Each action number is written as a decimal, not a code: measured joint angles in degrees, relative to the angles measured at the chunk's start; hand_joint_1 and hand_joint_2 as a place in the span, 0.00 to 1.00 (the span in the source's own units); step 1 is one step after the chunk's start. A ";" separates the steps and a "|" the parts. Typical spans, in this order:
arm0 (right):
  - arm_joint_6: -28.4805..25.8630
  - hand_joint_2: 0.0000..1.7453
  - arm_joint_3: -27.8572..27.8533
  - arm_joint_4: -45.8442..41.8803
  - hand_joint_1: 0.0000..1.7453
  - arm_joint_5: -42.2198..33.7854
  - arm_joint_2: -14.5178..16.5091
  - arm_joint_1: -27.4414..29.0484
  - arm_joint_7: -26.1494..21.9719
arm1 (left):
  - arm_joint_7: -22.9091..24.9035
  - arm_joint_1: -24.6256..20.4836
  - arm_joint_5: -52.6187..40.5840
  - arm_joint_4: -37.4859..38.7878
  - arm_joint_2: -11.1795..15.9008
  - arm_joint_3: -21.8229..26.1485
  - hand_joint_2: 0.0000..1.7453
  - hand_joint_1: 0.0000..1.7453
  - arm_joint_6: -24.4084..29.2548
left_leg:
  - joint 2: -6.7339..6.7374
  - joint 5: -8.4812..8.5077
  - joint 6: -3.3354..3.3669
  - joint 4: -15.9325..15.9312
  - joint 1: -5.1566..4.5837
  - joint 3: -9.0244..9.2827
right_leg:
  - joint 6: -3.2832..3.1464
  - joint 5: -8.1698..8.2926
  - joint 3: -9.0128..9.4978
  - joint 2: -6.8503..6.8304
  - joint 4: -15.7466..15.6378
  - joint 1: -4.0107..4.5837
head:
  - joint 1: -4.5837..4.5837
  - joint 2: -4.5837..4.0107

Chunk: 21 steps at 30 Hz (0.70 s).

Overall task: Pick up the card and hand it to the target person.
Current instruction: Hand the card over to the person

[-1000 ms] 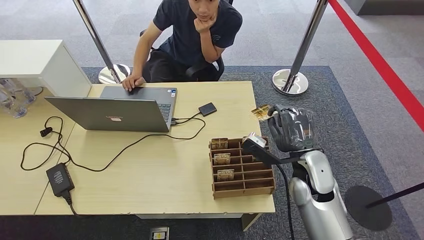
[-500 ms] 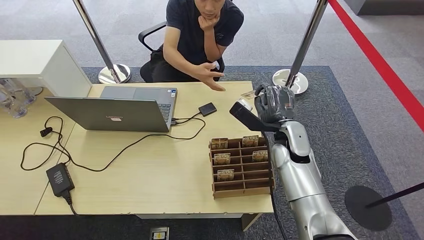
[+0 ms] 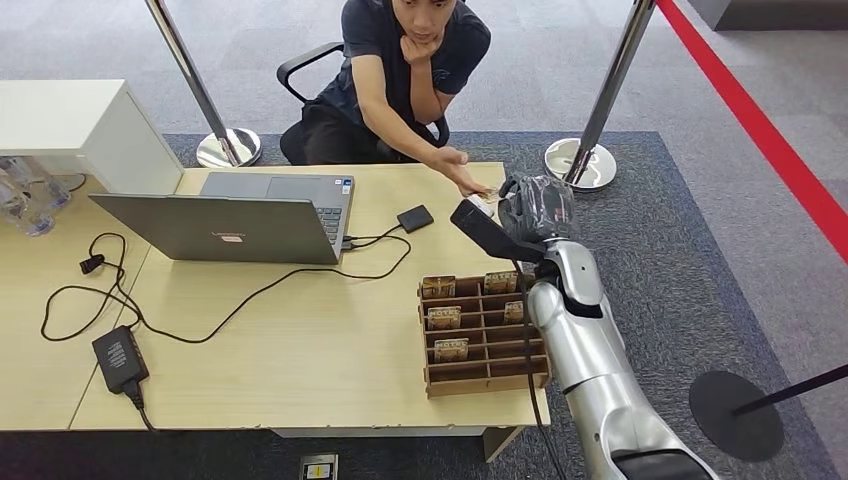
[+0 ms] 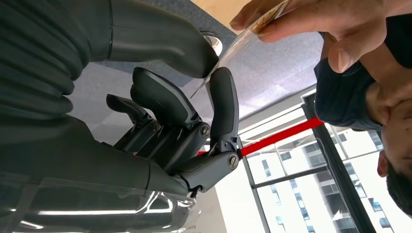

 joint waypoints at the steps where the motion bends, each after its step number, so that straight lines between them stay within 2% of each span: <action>1: 0.00 1.00 -0.02 0.22 1.00 0.05 0.09 -0.07 -0.08 | 0.01 0.00 0.01 0.00 0.00 0.00 0.00 0.00 -0.01 | 0.00 0.00 0.00 0.00 0.00 0.00 | 0.00 0.00 0.00 0.00 0.00 0.00 | -0.01 0.00; 7: -0.02 1.00 -0.10 1.47 1.00 0.25 0.59 -0.27 -0.64 | -0.01 0.01 0.10 0.00 0.00 0.02 0.00 0.00 0.05 | 0.00 0.00 0.00 0.00 0.00 -0.01 | 0.00 0.00 0.00 0.00 0.00 0.00 | -0.01 0.00; 8: -0.01 1.00 -0.11 1.67 0.90 0.27 0.67 -0.32 -0.69 | -0.03 0.01 0.11 0.00 0.00 0.02 0.00 0.00 0.07 | 0.00 0.00 0.00 0.00 0.00 -0.01 | 0.00 0.00 0.00 0.00 0.00 0.00 | -0.01 0.00; 11: -0.01 1.00 -0.21 2.20 0.16 0.13 0.93 -0.43 -0.94 | -0.14 0.02 0.28 0.00 0.00 0.02 0.00 0.00 0.21 | 0.00 0.00 0.00 0.00 0.00 -0.01 | 0.00 0.00 0.00 0.00 0.00 0.00 | -0.01 0.00; 12: -0.02 1.00 -0.27 2.31 0.00 -0.08 1.01 -0.44 -1.14 | -0.17 0.02 0.34 0.00 0.00 0.02 0.00 0.00 0.24 | 0.00 0.00 0.00 0.00 0.00 -0.01 | 0.00 0.00 0.00 0.00 0.00 0.00 | 0.00 0.00; 18: -0.08 1.00 -0.49 2.15 0.00 -1.50 1.52 -0.31 -2.70 | -0.17 0.05 0.42 0.01 0.00 0.02 0.00 0.00 0.24 | 0.00 0.00 0.00 0.00 0.00 0.00 | 0.00 0.00 -0.01 0.00 0.00 0.00 | -0.01 0.00; 21: 0.22 0.25 -0.50 1.02 0.00 -2.28 1.68 0.10 -3.54 | -0.18 0.08 0.44 0.01 0.00 0.05 0.00 0.00 0.32 | 0.00 0.00 0.00 0.00 0.00 0.00 | 0.00 0.00 -0.01 0.00 0.00 0.00 | -0.01 0.00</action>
